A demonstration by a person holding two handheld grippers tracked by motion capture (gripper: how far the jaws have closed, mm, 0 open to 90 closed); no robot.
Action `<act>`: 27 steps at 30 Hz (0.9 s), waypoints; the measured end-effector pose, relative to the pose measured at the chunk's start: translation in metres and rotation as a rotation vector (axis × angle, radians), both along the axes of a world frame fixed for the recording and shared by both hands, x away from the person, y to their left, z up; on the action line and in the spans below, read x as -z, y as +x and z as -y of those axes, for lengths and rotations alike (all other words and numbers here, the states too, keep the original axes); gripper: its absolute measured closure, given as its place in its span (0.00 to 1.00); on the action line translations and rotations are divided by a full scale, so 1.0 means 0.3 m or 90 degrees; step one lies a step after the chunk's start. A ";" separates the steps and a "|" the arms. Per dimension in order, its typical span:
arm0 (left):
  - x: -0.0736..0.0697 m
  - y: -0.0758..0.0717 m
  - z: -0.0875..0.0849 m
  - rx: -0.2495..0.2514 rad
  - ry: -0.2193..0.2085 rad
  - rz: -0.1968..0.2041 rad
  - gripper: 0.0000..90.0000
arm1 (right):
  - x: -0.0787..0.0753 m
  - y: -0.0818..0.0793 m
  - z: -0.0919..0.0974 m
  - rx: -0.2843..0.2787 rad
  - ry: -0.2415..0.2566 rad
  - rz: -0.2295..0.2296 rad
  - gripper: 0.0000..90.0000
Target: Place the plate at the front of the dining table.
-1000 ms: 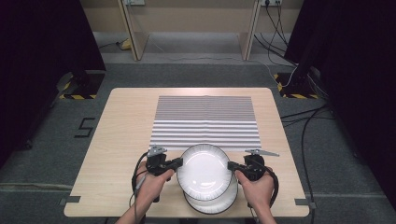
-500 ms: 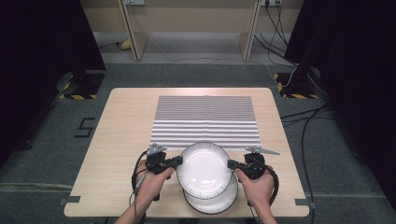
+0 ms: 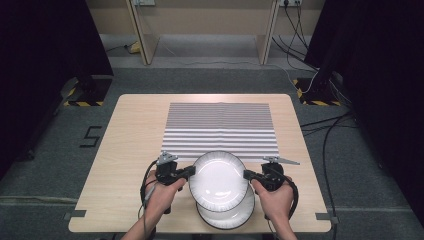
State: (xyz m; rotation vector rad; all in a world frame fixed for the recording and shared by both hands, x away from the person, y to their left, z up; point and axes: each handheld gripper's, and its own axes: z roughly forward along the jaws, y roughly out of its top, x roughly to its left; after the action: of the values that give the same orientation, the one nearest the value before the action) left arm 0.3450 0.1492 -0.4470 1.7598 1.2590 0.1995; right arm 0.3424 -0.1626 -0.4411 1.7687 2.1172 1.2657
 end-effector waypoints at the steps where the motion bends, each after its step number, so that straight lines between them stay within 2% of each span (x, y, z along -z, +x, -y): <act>1: 0.000 0.000 0.000 0.000 0.000 0.000 0.96 | 0.000 0.000 0.000 0.000 0.000 0.000 0.96; 27: 0.000 0.000 0.008 0.002 0.002 -0.002 0.96 | 0.003 -0.004 0.007 0.003 0.001 -0.003 0.96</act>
State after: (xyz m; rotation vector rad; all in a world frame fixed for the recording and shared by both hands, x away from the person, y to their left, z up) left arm 0.3451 0.1468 -0.4470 1.7656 1.2577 0.1974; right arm 0.3410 -0.1647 -0.4420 1.7781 2.1145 1.2638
